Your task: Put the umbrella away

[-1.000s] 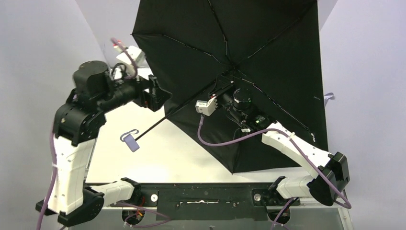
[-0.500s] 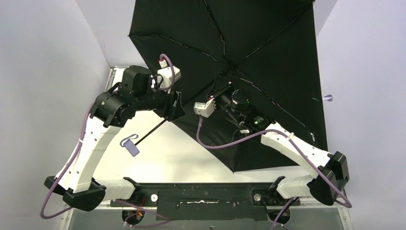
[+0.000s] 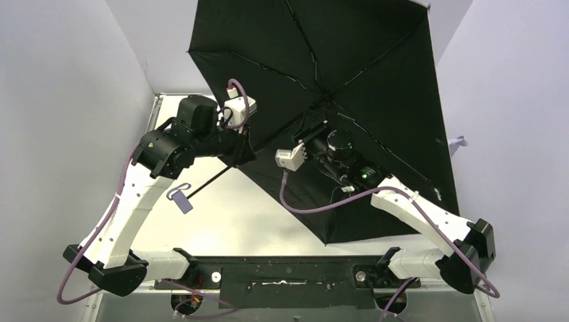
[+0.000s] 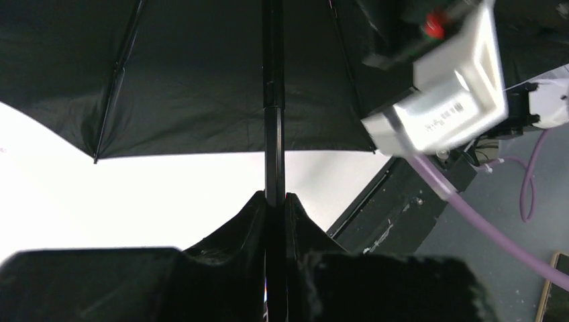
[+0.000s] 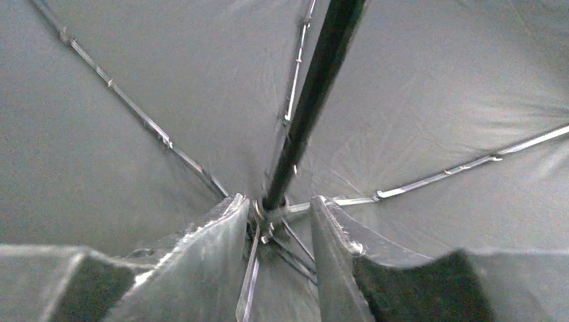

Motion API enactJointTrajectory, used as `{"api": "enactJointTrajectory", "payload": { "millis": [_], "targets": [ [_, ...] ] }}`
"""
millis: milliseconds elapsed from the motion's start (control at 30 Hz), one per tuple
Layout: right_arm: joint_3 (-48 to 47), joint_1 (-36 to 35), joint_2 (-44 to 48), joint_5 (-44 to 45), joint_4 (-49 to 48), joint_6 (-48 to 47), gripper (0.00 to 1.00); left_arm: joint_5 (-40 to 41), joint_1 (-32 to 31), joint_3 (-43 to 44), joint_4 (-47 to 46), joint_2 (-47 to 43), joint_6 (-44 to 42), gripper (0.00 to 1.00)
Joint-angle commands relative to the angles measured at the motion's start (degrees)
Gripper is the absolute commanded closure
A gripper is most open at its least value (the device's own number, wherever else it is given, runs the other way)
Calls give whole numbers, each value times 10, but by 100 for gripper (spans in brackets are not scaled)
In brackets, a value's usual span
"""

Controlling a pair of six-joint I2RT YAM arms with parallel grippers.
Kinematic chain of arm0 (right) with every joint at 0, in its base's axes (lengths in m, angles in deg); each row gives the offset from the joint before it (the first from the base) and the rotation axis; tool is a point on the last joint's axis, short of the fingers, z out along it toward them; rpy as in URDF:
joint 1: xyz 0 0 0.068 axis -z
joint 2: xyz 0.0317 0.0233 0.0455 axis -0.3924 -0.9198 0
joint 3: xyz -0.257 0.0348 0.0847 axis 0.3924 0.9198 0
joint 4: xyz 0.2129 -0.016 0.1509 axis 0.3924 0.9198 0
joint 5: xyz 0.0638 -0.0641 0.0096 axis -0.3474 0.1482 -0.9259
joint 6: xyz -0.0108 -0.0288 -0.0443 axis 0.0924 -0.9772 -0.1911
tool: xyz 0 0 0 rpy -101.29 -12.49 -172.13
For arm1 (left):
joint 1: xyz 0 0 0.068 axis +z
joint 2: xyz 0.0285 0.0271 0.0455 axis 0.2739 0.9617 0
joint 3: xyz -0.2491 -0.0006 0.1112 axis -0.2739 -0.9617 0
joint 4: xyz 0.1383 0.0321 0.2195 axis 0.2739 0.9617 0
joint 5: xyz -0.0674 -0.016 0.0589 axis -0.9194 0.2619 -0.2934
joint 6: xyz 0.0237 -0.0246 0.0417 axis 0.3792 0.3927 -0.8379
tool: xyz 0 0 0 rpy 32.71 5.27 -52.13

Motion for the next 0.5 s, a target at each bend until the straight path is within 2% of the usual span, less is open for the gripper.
{"api": "enactJointTrajectory", "payload": {
  "millis": [0, 100, 233, 467],
  "targets": [
    [25, -26, 70, 0, 60, 23, 52, 34, 4, -29, -50, -20, 17, 100],
    [52, -40, 114, 0, 80, 70, 37, 49, 4, -58, -76, -36, 29, 100],
    [85, -68, 167, 4, 85, 157, 29, 60, 5, -97, -110, -56, 46, 100],
    [98, -73, 219, -18, 76, 541, 30, 64, 5, -183, -168, -107, 64, 100]
  ]
}}
